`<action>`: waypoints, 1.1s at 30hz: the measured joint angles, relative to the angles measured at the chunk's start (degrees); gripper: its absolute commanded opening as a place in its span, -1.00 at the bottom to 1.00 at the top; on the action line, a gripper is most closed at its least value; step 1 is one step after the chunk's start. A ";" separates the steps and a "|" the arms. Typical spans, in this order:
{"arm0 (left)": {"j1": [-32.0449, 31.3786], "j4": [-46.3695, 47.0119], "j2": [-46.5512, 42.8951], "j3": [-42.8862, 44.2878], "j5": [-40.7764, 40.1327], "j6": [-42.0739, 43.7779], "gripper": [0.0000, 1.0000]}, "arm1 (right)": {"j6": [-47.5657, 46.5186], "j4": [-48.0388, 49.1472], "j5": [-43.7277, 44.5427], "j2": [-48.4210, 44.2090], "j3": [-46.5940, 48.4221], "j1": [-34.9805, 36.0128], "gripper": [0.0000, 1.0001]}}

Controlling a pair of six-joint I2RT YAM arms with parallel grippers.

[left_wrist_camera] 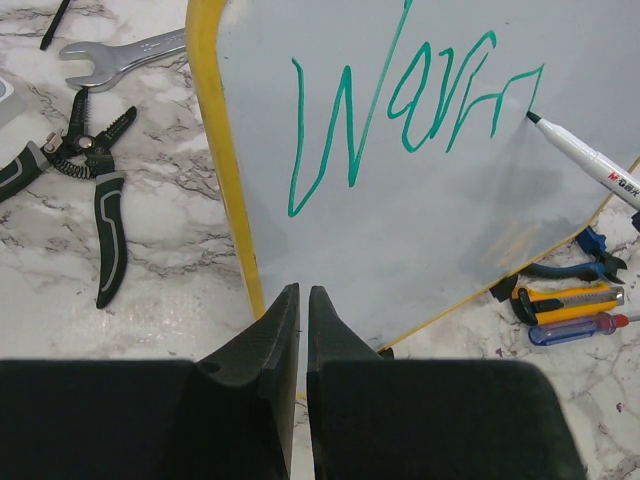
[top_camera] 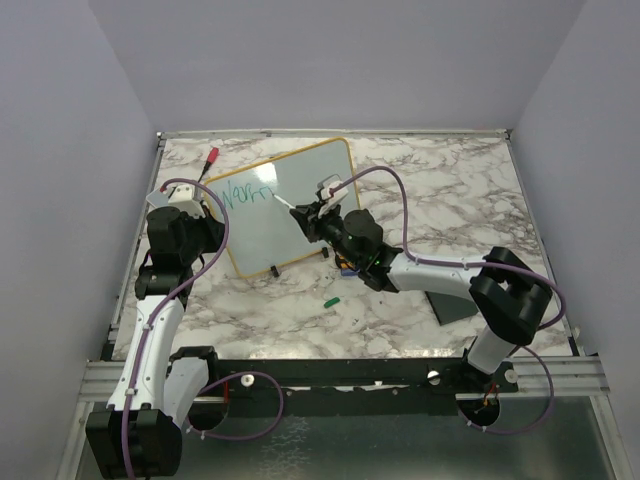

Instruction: Write a sentence on the whiteboard

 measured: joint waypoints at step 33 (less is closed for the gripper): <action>3.56 1.05 1.36 0.00 4.90 -0.74 0.01 | 1.75 -0.07 -8.04 -17.73 -9.57 0.00 -0.98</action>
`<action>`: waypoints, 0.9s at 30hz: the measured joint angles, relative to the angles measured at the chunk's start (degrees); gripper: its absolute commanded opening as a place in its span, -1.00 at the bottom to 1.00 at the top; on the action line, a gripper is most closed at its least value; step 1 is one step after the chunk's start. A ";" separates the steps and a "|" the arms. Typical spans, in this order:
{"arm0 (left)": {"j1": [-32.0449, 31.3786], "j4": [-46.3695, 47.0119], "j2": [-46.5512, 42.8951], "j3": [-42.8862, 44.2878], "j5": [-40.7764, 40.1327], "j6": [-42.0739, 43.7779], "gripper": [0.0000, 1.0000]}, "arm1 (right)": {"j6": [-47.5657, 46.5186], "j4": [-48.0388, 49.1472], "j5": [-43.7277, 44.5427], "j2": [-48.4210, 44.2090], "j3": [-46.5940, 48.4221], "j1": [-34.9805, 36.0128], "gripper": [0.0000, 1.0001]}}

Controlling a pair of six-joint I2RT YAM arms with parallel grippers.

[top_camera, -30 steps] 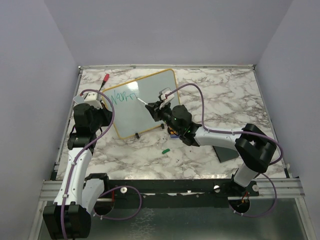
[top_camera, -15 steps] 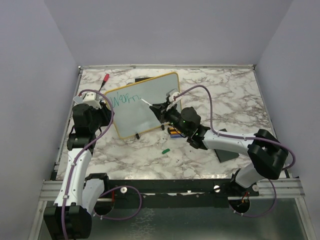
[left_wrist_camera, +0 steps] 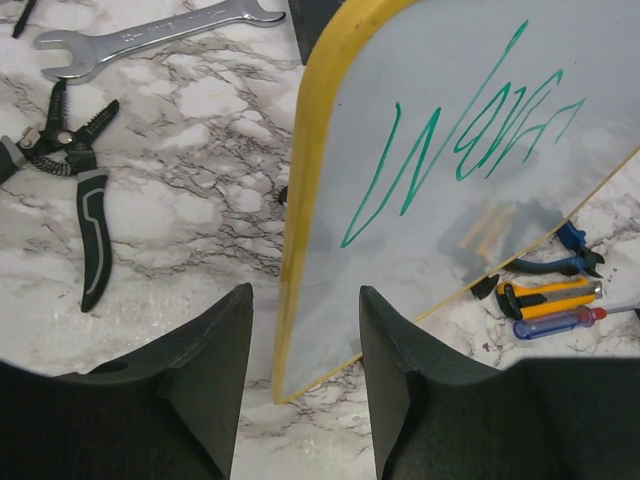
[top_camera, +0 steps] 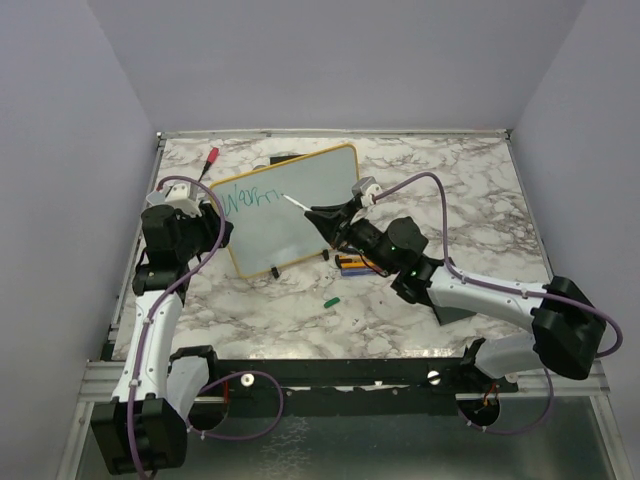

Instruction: Write a sentence on the whiteboard

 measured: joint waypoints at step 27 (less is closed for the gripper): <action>0.26 1.81 2.82 -2.51 8.76 -4.87 -0.06 | 0.00 -1.03 -4.72 -4.02 -1.66 0.00 -0.98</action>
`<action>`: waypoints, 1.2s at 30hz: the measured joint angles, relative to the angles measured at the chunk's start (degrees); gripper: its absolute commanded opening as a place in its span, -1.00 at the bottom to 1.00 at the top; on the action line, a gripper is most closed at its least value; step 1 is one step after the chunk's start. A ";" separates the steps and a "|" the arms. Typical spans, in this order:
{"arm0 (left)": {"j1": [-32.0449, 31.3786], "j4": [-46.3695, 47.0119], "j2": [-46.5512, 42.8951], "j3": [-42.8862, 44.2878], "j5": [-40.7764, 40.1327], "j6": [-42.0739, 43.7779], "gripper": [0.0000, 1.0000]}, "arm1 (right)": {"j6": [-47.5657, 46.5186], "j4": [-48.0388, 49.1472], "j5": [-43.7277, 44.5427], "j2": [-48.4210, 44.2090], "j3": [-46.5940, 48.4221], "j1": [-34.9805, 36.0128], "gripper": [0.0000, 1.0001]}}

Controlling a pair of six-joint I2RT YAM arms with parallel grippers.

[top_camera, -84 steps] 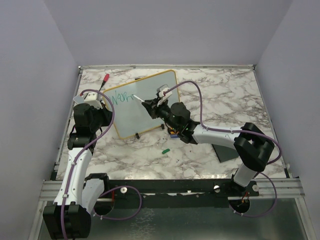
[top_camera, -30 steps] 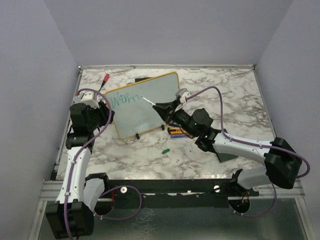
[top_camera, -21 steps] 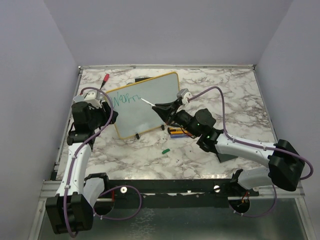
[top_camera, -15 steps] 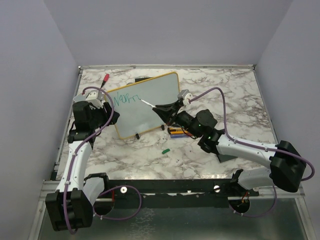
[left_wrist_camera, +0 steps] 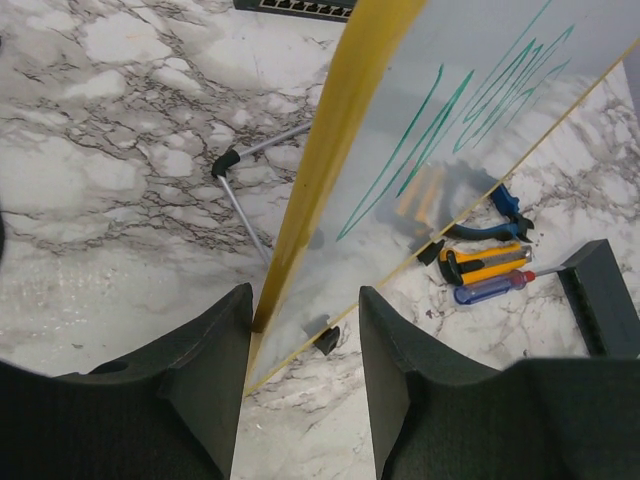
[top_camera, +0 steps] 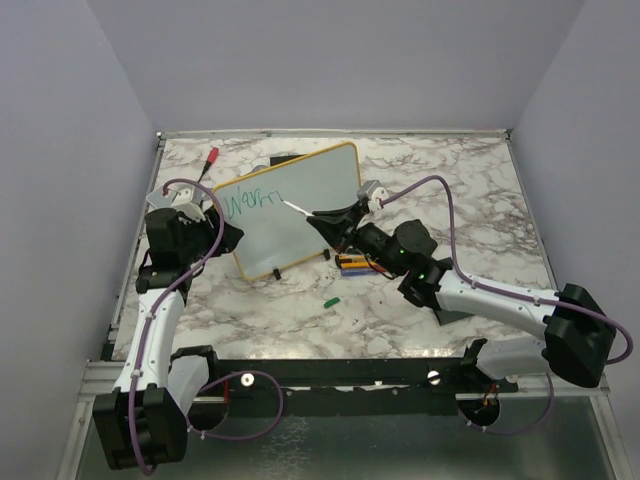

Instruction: Write a sentence on the whiteboard

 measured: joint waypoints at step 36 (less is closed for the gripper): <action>-0.70 -1.64 -0.98 -1.29 -0.42 -0.70 -0.28 | -0.31 -4.44 2.32 3.28 -0.33 -0.50 -0.98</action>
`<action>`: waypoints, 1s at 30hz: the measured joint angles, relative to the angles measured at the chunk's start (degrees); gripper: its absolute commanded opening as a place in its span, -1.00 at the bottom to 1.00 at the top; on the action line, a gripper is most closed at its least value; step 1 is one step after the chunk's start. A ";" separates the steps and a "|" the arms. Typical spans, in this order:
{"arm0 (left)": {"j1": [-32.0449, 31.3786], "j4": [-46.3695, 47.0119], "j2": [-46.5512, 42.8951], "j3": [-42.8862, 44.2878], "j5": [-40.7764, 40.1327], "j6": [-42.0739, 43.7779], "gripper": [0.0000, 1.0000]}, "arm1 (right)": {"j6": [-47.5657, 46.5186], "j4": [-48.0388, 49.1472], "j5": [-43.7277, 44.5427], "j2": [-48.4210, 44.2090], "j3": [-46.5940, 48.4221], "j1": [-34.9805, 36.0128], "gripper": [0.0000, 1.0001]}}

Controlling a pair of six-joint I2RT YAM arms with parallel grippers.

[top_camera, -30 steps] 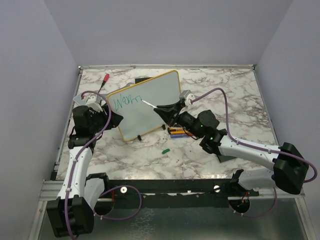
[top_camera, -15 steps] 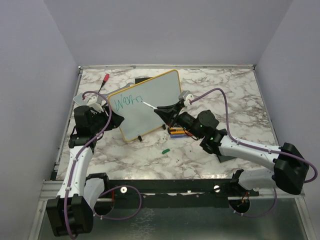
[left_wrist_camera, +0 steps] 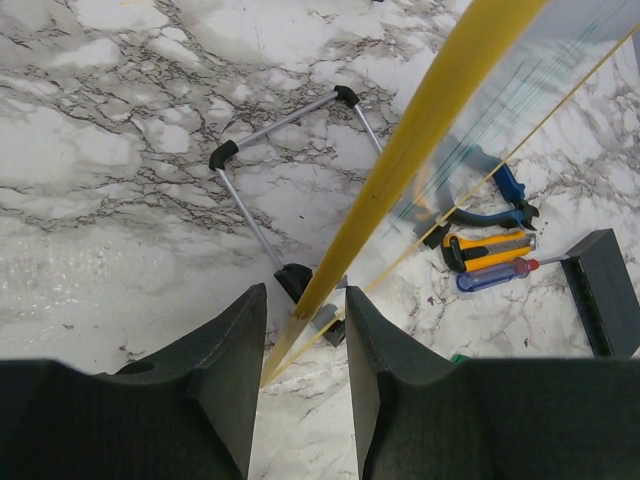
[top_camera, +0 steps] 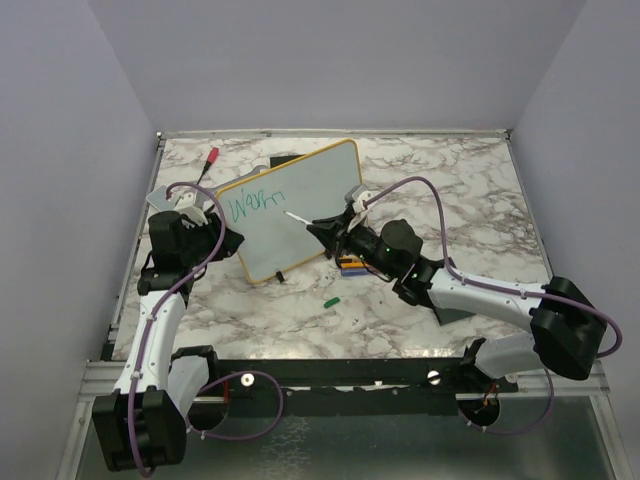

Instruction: Write a sentence on the whiteboard

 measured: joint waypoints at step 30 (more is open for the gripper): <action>0.00 -0.28 -1.03 0.04 -0.02 1.86 -0.83 | -0.61 0.96 -9.99 -0.83 -2.01 -9.68 -0.98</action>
